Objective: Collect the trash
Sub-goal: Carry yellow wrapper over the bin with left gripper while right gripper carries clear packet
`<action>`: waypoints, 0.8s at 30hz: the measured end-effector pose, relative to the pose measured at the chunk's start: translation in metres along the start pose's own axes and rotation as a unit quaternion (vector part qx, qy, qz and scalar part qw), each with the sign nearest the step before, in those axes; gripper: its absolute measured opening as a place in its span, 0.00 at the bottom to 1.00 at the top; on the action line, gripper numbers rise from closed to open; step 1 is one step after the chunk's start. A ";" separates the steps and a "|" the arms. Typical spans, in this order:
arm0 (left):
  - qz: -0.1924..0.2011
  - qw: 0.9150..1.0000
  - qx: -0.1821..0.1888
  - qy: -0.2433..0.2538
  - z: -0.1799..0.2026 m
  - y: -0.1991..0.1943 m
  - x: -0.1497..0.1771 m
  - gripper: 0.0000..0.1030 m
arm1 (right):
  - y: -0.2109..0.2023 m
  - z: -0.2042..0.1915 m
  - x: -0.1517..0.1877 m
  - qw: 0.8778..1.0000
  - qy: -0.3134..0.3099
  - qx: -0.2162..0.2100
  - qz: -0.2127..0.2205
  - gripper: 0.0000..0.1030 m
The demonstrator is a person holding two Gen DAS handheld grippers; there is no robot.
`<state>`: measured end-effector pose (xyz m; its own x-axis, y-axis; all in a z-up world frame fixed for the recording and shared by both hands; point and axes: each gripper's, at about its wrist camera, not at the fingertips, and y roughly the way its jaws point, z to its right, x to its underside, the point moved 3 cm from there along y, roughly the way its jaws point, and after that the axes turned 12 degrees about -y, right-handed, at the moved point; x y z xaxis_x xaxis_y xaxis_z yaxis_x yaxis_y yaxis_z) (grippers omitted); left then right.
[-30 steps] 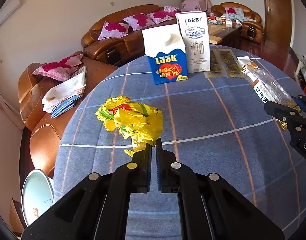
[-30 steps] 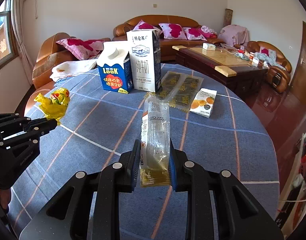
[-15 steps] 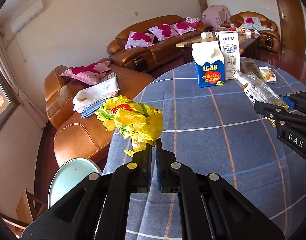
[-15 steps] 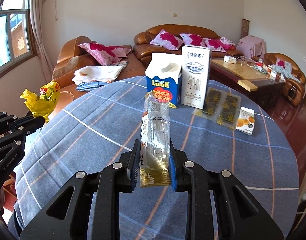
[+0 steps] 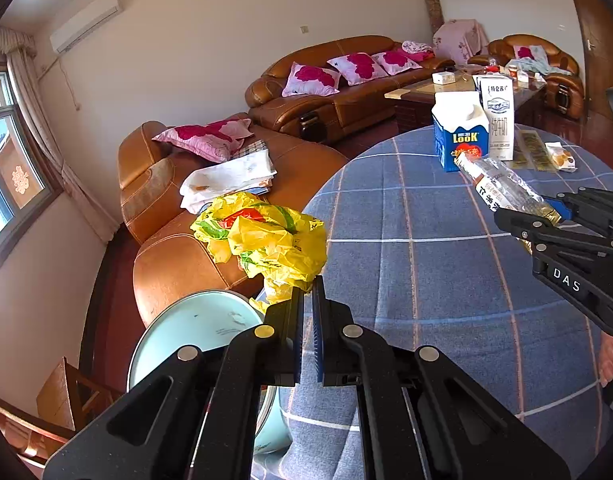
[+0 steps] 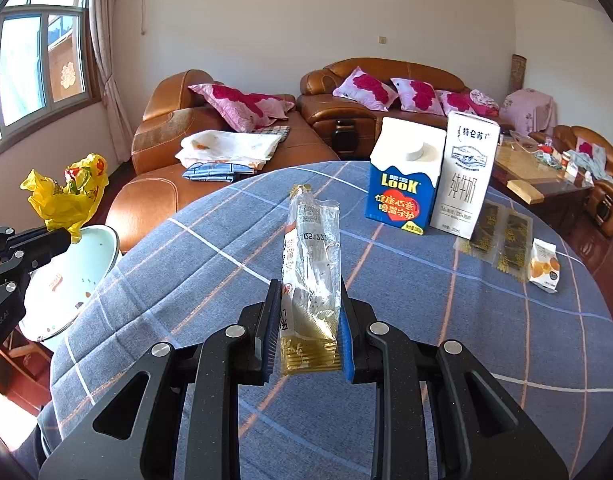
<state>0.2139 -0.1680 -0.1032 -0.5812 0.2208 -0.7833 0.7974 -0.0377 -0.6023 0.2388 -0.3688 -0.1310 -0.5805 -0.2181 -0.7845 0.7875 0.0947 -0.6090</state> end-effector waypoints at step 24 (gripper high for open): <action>-0.006 1.000 -0.021 -0.019 -0.033 -0.002 0.012 0.04 | 0.001 -0.043 -0.014 0.999 -0.035 -0.019 0.017 0.25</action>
<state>0.2110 -0.1328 -0.1059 -0.5961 0.1830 -0.7818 0.7958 0.0051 -0.6056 0.2392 -0.3237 -0.1254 -0.5365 -0.2815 -0.7955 0.7974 0.1394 -0.5871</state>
